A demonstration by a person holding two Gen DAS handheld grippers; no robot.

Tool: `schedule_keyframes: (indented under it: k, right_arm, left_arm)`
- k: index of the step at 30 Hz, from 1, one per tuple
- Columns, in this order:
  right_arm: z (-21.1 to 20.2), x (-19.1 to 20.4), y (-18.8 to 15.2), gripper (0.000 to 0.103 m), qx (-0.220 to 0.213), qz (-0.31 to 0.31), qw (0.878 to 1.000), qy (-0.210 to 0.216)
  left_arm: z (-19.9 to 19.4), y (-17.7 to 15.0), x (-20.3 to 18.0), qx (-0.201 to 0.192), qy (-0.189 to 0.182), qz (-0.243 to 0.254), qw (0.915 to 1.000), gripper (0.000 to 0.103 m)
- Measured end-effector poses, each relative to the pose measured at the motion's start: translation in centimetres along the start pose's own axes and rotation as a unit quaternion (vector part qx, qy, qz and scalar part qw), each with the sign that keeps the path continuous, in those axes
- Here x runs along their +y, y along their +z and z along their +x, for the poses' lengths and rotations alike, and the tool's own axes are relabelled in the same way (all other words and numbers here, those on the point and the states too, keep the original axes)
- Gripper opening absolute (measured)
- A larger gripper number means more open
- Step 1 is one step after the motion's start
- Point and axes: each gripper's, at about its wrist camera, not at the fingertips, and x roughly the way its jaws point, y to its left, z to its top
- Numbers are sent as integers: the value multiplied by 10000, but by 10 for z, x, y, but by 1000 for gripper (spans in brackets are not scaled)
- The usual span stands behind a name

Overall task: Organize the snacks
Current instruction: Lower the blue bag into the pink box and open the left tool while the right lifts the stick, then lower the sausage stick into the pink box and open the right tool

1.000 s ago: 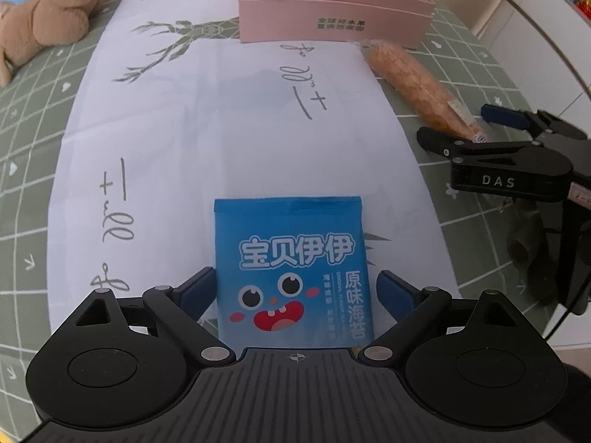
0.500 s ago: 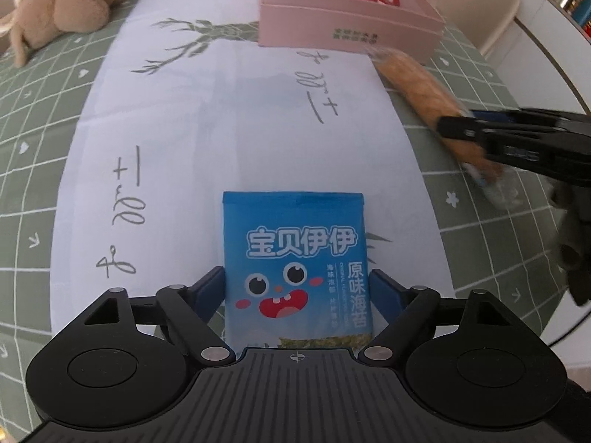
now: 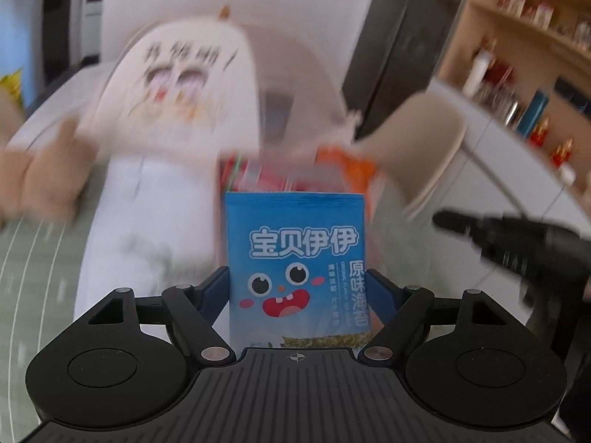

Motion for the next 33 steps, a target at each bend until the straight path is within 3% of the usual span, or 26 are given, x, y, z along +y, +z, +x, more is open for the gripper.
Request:
schedule_keyframes:
  k: [3,6,8,9,10,12,15,17,18,21,24,26,28,30,32,33]
  right_arm:
    - [24,1,26,6,-24,-85,9999,-92]
    - [48,-4,31,10,415,89,9991,76]
    - [60,-4,20,32,890,108,9958,183]
    - [62,-3,11,54,1124,131,9934,201]
    - [63,-1,0,64,1312,138,9911,202]
    - [62,6,-25,65,1675,57,9856,225]
    - [67,20,-61,61,2198,-203,9753,8]
    - [73,27,-80,50,2412,-384,9695,-188]
    - [78,28,-87,38,2490,-393,9673,-296]
    - [77,31,-89,29,2462,-337,9681,-311]
    - [61,33,-77,27,2229,-251,9744,-144]
    - [49,31,-61,27,1993,-118,9798,-107]
    - [39,25,-42,27,1761,73,9843,-21]
    - [34,19,-17,26,1497,224,9884,114]
    - [38,19,9,21,1243,187,9920,130]
    - [42,19,23,1,1077,153,9940,107]
  left_arm:
    - [54,46,10,111,-274,-108,9995,89]
    - [136,68,26,706,-504,-287,9958,90]
    - [189,68,33,1276,-266,-7,9915,80]
    - [207,66,33,1441,-162,191,9892,85]
    - [216,65,35,1438,-278,253,9889,95]
    - [226,68,39,1357,-315,263,9899,97]
    - [235,75,43,1177,-336,274,9921,97]
    - [232,78,46,1074,-484,137,9929,90]
    - [226,79,49,967,-563,57,9937,88]
    - [197,84,53,609,-533,22,9967,76]
    - [170,78,52,678,-589,130,9959,70]
    - [160,69,50,885,-699,263,9933,52]
    - [157,57,47,1089,-606,528,9908,41]
    - [160,46,42,1146,-471,815,9889,37]
    - [161,43,43,1075,-329,851,9900,37]
    - [163,43,44,1031,-262,844,9907,37]
